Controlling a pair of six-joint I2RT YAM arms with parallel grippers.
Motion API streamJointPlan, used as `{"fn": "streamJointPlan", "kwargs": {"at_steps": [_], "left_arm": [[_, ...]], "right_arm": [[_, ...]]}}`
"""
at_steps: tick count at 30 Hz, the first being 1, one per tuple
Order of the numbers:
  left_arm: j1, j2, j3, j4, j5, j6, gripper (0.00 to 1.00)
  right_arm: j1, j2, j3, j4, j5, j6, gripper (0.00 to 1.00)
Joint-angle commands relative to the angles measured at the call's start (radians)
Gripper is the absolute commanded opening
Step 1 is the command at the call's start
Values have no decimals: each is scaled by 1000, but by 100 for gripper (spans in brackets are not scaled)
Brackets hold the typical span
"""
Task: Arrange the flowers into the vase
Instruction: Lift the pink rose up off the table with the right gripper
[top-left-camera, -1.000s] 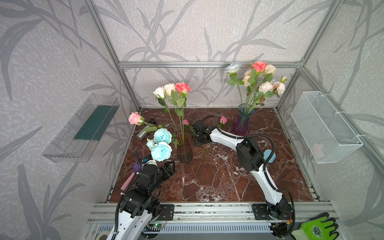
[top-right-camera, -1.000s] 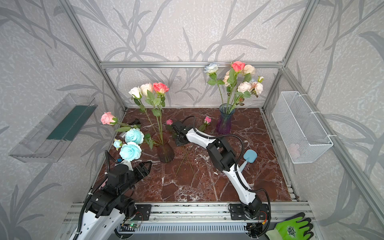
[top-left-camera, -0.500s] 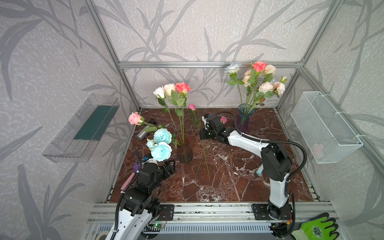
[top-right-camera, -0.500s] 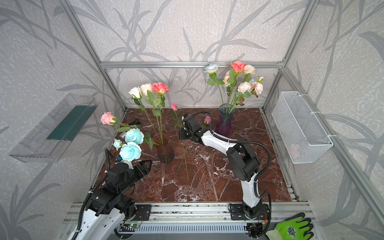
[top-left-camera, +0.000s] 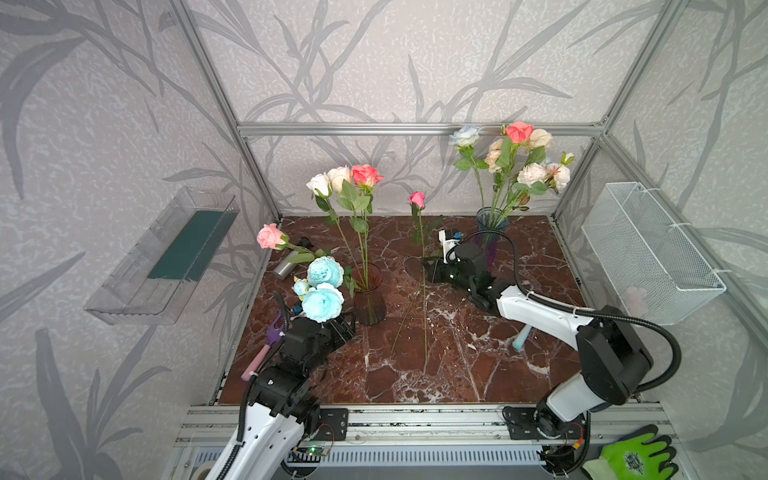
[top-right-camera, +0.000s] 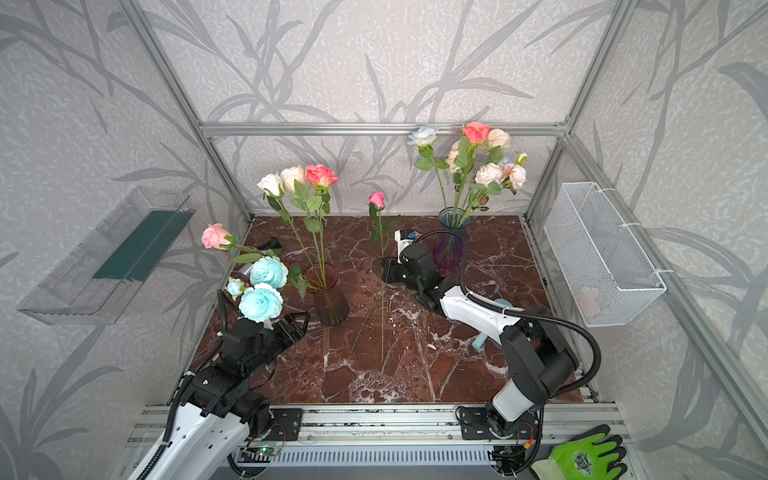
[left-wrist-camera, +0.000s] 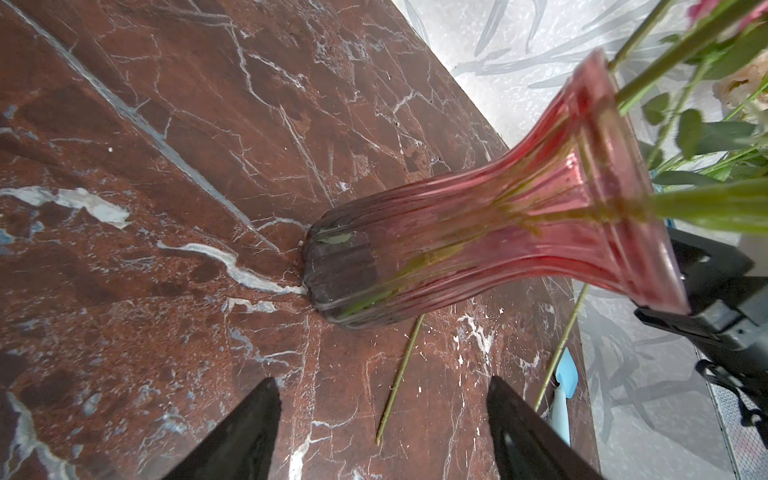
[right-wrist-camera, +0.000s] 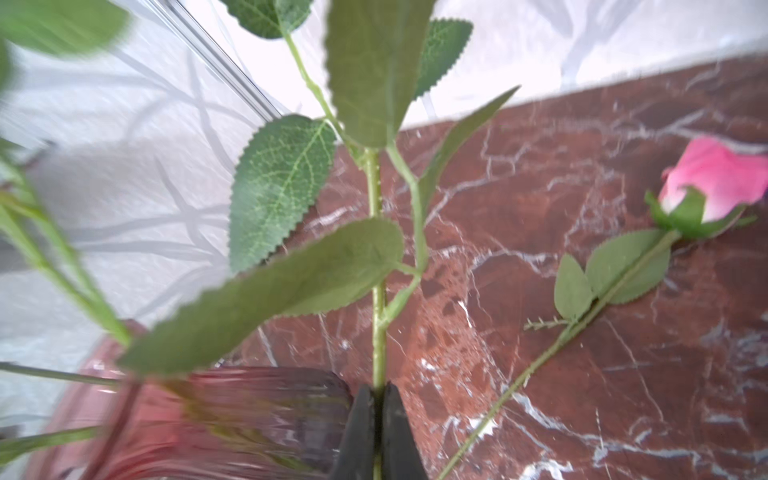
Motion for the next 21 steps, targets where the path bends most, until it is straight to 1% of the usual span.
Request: {"fn": "streamJointPlan", "kwargs": {"at_steps": [1, 2, 5, 9, 11, 15, 21], "left_arm": [[-1, 10, -12, 44, 7, -18, 79], [-1, 12, -12, 43, 10, -20, 79], [-1, 1, -10, 29, 13, -20, 79], [0, -37, -5, 2, -2, -13, 79], [1, -52, 21, -29, -14, 7, 79], [1, -68, 79, -101, -53, 32, 79], [1, -128, 113, -169, -99, 33, 79]], "right_arm": [[-3, -59, -34, 102, 11, 4, 2], [-2, -69, -54, 134, 12, 6, 2], [-1, -85, -134, 304, 4, 18, 2], [11, -105, -165, 439, 11, 12, 2], [23, -128, -143, 456, 19, -17, 2], [64, -175, -27, 428, 54, -121, 2], [122, -179, 149, 465, 106, -250, 2]]}}
